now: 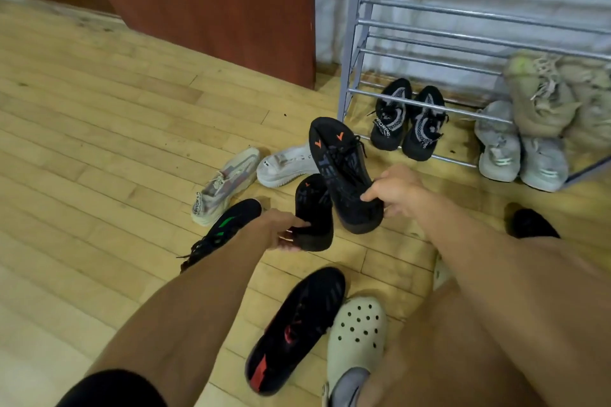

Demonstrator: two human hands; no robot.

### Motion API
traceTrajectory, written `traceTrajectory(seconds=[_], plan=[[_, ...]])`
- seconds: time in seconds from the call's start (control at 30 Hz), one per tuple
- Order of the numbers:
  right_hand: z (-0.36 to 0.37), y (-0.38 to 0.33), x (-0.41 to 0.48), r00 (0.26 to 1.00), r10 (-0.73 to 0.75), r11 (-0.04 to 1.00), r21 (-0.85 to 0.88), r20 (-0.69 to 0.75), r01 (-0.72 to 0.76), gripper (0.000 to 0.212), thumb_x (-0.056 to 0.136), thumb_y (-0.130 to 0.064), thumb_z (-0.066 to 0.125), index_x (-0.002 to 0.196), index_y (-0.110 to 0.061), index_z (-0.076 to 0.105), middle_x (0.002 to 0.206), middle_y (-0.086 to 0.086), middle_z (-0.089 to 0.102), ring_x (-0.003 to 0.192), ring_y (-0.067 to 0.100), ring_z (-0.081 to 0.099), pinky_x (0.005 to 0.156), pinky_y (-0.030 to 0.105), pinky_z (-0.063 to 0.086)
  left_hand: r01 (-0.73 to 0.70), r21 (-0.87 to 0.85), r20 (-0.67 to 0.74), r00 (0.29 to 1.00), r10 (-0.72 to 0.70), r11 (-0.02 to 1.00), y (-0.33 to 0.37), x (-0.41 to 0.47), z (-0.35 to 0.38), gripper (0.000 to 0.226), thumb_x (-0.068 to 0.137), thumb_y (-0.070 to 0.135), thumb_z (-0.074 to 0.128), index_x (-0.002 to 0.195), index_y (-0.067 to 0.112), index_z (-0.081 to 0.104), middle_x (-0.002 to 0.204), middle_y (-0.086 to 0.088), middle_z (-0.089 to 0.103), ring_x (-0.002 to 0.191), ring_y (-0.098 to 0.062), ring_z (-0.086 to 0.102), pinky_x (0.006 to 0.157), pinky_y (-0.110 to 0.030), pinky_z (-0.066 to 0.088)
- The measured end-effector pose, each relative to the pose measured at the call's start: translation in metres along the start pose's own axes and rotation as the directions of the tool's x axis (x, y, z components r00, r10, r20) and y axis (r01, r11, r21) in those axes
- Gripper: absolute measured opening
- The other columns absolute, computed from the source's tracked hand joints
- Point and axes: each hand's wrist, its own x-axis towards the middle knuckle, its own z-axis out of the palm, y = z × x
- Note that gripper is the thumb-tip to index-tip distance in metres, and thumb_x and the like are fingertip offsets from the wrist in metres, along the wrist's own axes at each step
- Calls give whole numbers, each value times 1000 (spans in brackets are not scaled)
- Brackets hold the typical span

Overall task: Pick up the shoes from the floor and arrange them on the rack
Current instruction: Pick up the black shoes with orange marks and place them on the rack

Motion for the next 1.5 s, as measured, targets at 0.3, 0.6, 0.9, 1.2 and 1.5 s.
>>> traceTrajectory(seconds=[0.3,0.6,0.9,1.2,1.5], plan=[[-26,16,-34,993,43,969,246,-107,-15,30,78,-1,75,105,-1,61,106,12,66,102,36,66,74,43,58,-128,-59,-87,989,123,990,-12,-54,2,14,86,10,67,91,2,58,83,-12,61,72,-23,59,59,-33,53],[-54,29,-37,969,98,908,419,-226,6,34,76,0,74,103,-6,55,120,18,65,97,39,67,68,43,55,-225,96,-140,961,237,970,3,-97,-13,15,83,11,70,81,4,57,79,-9,59,64,-23,57,57,-31,52],[-116,16,-2,953,86,896,440,-291,53,25,78,3,72,101,4,61,109,19,67,96,36,66,63,41,54,-404,-36,-87,913,400,914,114,-79,49,35,80,6,73,109,-10,62,107,-20,67,85,-34,67,67,-38,57],[-180,2,96,958,63,864,496,-280,89,18,80,1,71,73,-9,58,101,15,68,94,35,67,75,46,58,-450,-84,-117,891,440,889,244,-22,107,15,82,6,71,82,-1,58,94,-16,65,80,-33,65,73,-42,56],[-197,-17,171,960,67,835,542,-272,95,39,84,-3,70,121,-1,59,112,19,67,96,34,68,70,42,58,-421,-63,-92,905,415,905,306,40,129,37,88,11,65,120,-3,54,123,-21,62,108,-37,63,77,-38,52]])
